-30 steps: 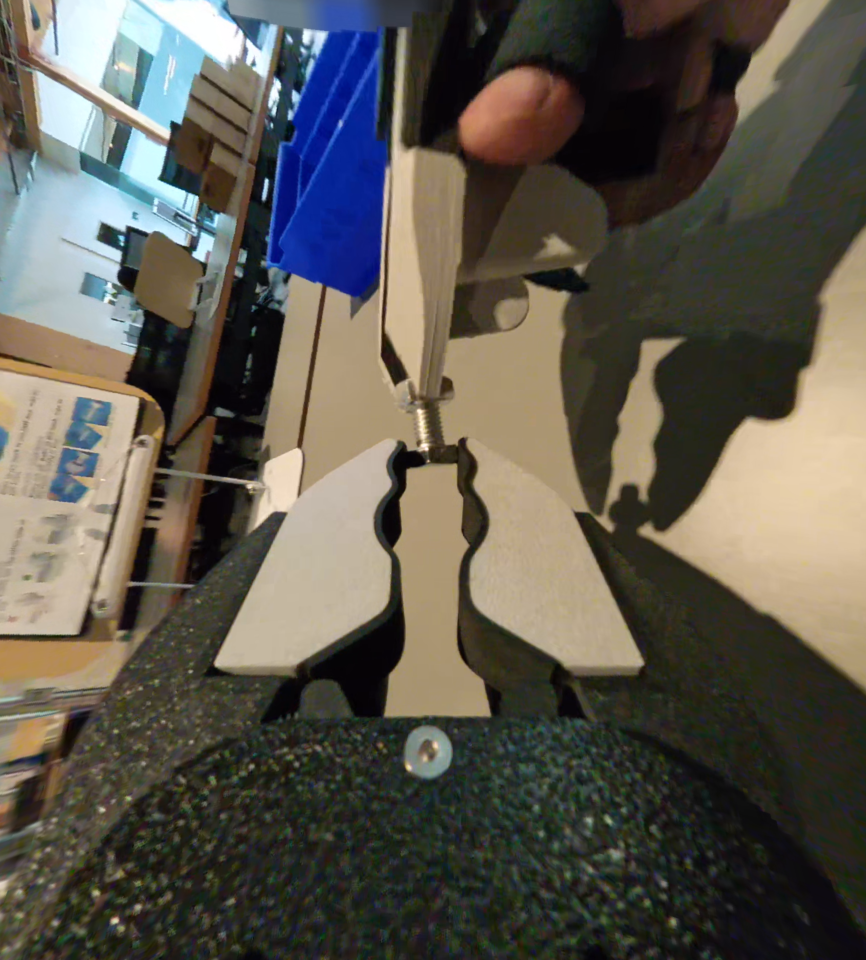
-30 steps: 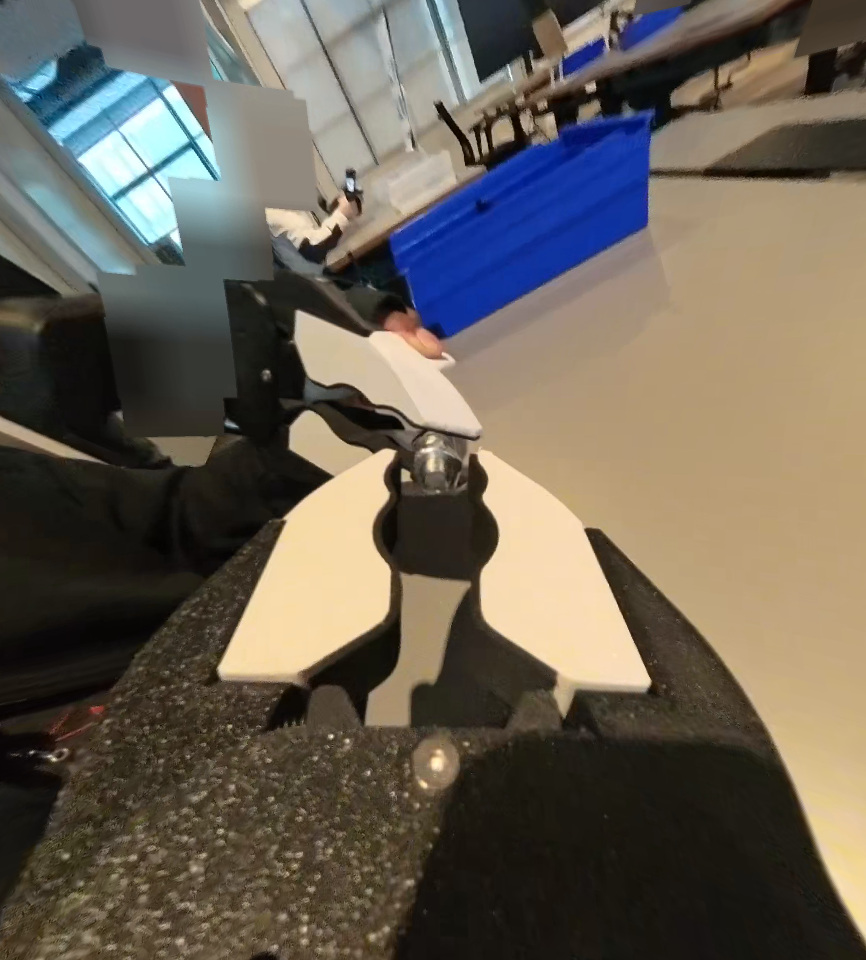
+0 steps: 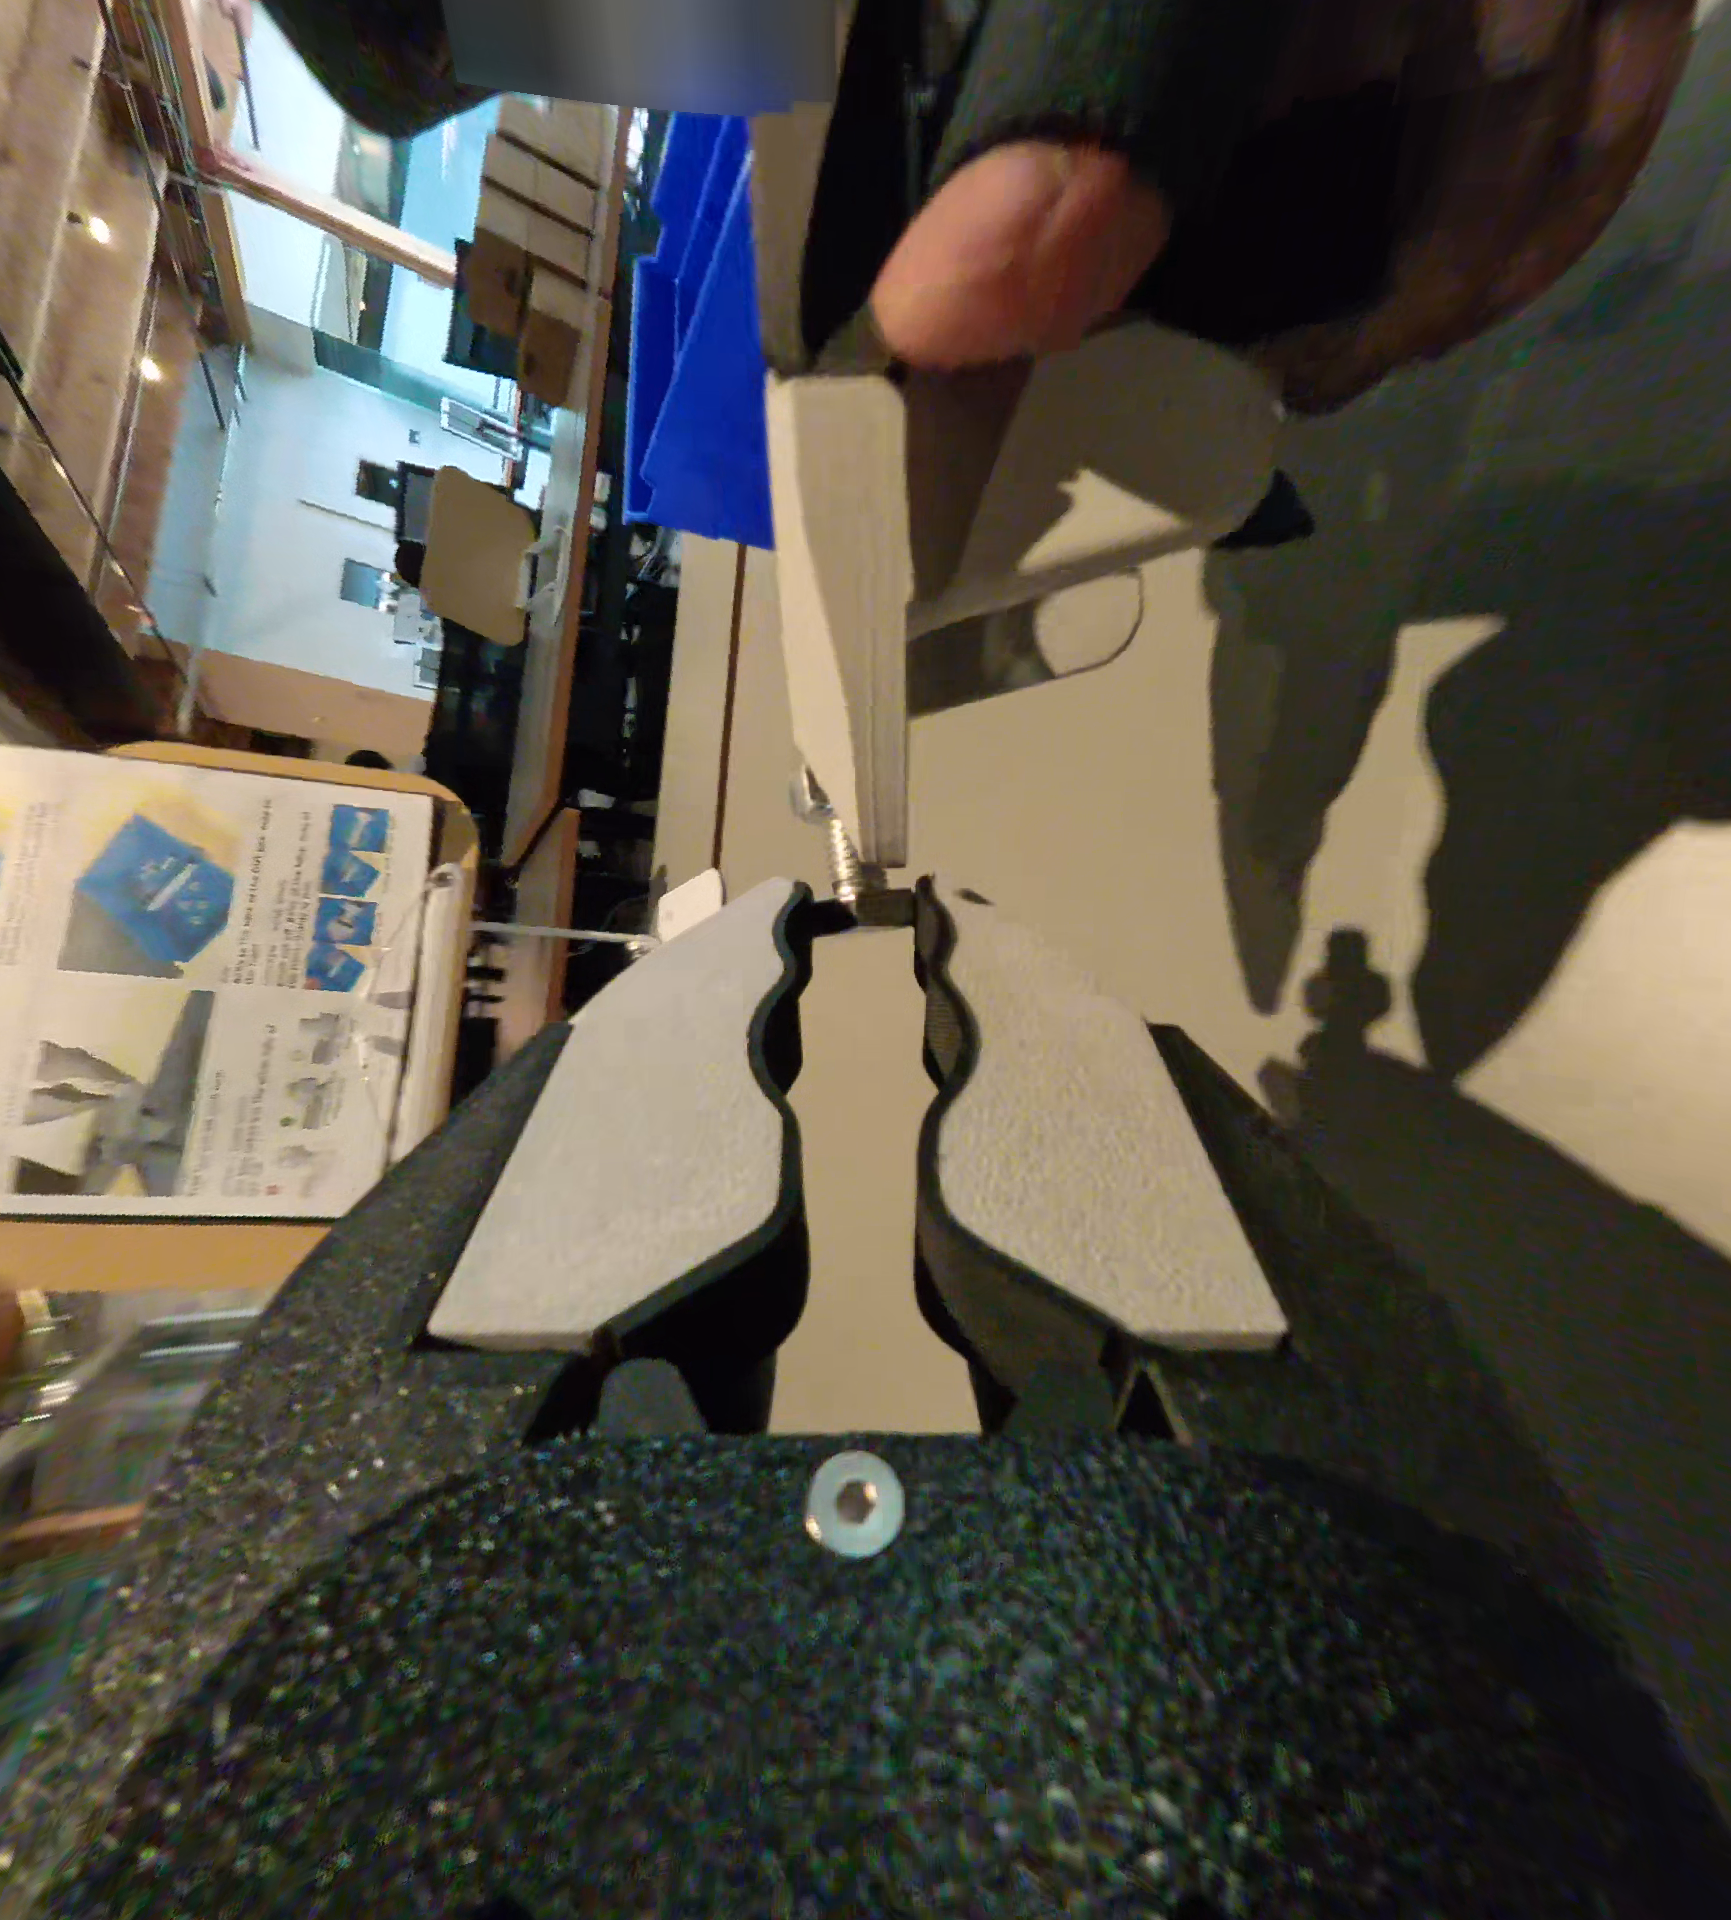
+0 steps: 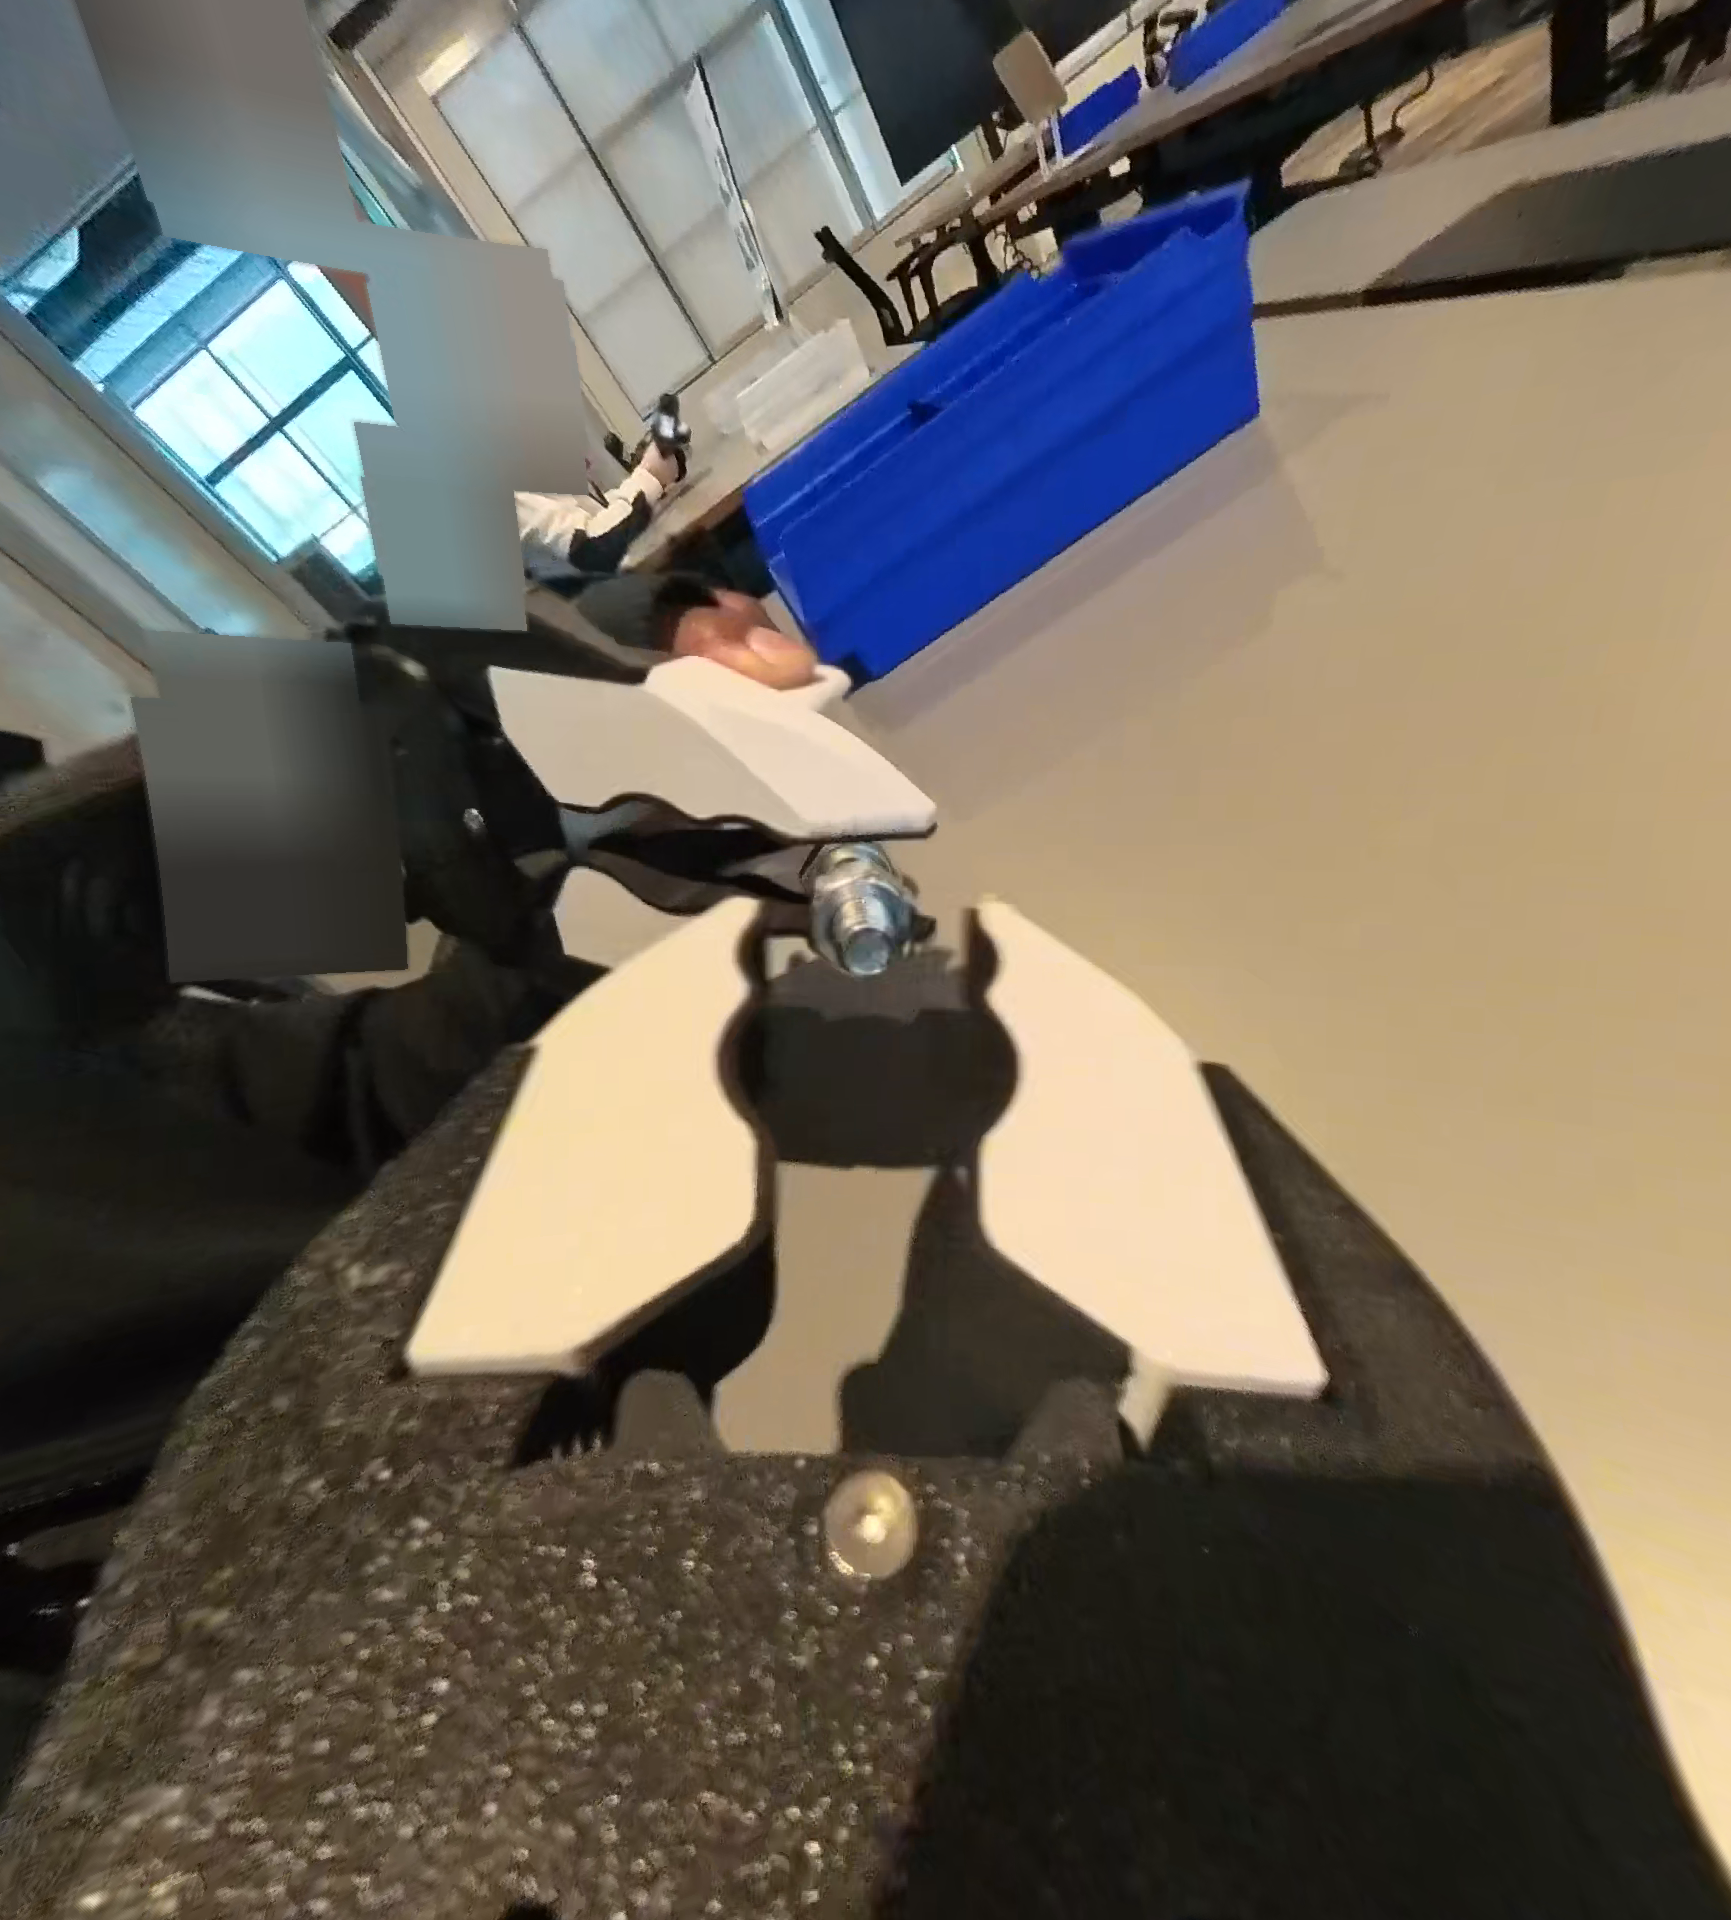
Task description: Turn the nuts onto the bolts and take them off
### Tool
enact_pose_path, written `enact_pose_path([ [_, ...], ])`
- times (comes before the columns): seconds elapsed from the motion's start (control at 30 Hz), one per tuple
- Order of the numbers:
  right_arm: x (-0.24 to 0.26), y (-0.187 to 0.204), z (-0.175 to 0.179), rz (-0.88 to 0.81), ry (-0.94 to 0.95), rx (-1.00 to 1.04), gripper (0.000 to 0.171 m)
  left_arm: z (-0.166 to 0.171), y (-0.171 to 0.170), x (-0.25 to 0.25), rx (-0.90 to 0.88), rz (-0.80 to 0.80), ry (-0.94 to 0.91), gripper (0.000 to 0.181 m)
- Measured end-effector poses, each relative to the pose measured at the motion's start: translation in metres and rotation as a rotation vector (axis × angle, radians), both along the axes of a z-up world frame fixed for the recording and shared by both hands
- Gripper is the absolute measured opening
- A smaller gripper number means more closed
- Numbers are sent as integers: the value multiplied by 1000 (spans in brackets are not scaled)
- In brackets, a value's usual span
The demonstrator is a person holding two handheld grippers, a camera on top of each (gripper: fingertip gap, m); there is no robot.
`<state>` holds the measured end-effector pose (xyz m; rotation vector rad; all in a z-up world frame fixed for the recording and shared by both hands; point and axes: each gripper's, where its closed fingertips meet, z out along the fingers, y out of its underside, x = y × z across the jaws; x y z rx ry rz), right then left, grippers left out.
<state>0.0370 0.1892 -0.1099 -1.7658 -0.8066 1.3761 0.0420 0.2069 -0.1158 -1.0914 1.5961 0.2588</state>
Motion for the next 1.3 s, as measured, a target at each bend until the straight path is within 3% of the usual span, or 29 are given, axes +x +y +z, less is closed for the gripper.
enact_pose_path([
  [0.03,0,0,2,-1,-11,31,50,2,-1,0,-45,-13,-40,19],
  [0.1,2,1,6,-4,-54,127,60,3,-3,0,-168,-41,-119,19],
  [0.27,12,5,12,-50,-241,520,54,-1,-6,-4,-468,-82,-234,18],
  [0.43,11,-4,11,-8,-327,700,45,2,-19,2,-534,-162,-257,18],
  [0.6,7,-10,9,23,-310,693,38,2,-25,5,-520,-198,-238,18],
  [0.77,4,-17,9,57,-302,696,20,-2,-27,6,-468,-203,-189,18],
  [0.9,4,-8,3,7,-319,569,20,-4,-13,3,-228,-110,-91,19],
  [1.07,3,2,-6,-54,-186,212,20,-7,1,-2,54,30,98,18],
  [1.13,4,3,-3,-33,-108,139,21,-6,1,-1,20,28,67,19],
  [1.2,6,3,4,-5,-59,135,34,-5,0,-1,-60,14,5,19],
  [1.3,12,1,9,24,-116,287,37,-4,-1,-2,-200,-11,-87,19],
])
